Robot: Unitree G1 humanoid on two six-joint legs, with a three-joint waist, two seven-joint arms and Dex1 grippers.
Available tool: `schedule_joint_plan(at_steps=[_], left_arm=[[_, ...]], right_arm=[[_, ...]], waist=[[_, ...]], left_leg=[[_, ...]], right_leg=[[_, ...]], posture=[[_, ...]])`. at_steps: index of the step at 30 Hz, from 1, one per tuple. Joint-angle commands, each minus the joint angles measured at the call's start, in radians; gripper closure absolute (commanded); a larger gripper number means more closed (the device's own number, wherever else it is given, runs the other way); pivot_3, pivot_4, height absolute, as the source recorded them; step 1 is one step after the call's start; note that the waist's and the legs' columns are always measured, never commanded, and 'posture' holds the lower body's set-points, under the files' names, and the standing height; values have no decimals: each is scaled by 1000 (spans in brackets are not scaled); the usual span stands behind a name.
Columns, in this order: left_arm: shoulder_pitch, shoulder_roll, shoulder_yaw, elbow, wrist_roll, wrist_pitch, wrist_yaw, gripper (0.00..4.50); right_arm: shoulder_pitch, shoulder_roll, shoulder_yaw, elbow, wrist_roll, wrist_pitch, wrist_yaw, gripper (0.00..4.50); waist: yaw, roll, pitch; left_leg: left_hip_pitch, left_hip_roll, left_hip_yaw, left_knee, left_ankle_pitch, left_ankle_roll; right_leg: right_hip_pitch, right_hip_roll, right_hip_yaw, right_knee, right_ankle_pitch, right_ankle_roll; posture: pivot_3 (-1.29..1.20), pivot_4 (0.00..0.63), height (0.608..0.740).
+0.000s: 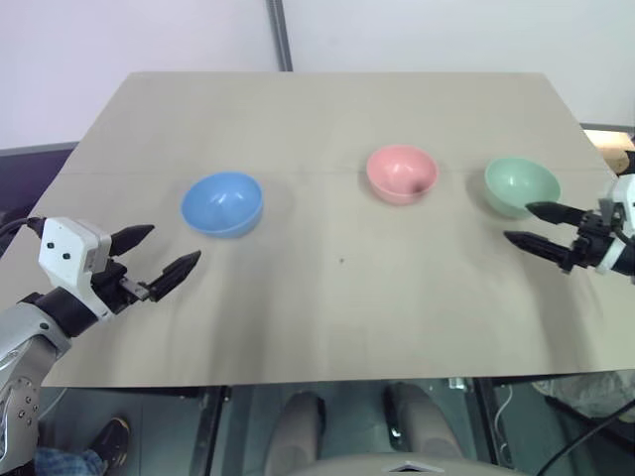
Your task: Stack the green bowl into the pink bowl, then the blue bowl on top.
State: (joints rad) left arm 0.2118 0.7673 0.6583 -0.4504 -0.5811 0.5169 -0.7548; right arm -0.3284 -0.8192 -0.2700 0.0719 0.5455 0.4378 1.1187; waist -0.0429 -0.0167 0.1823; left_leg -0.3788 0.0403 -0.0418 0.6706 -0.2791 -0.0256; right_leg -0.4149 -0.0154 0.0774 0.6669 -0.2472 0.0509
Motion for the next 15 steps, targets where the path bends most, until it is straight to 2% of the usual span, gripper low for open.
schedule_joint_plan(at_steps=[1, 5, 11, 15], left_arm=[[-1, -4, 21, -29, -23, -4, 9, 31], [-3, -8, 31, -48, -78, 11, -15, 31], [8, 8, 49, -85, -263, 63, -111, 31], [13, 32, 31, -105, -312, 76, -155, 31]], right_arm=[[-53, 13, 15, -53, 23, 11, -8, 0], [-74, 28, 41, -54, 17, 15, -7, 0], [-163, 67, 173, 17, -120, -11, -86, 0], [-266, 128, 273, 66, -222, -33, -147, 0]], waist=[[1, 0, 0], [5, 0, 0], [-1, 0, 0], [-2, 0, 0]], left_leg=[[0, 0, 0, 0, 0, 0], [-1, 0, -1, 0, 0, 0], [-1, 0, -1, 0, 0, 0], [-1, 0, -1, 0, 0, 0]], right_leg=[[0, 0, 0, 0, 0, 0], [0, 0, -1, -1, 0, 0], [0, 0, -1, -2, 0, 0], [0, 0, -2, -2, 0, 0]], posture=[[0, 150, 740], [0, 150, 740], [0, 150, 740], [0, 150, 740]])
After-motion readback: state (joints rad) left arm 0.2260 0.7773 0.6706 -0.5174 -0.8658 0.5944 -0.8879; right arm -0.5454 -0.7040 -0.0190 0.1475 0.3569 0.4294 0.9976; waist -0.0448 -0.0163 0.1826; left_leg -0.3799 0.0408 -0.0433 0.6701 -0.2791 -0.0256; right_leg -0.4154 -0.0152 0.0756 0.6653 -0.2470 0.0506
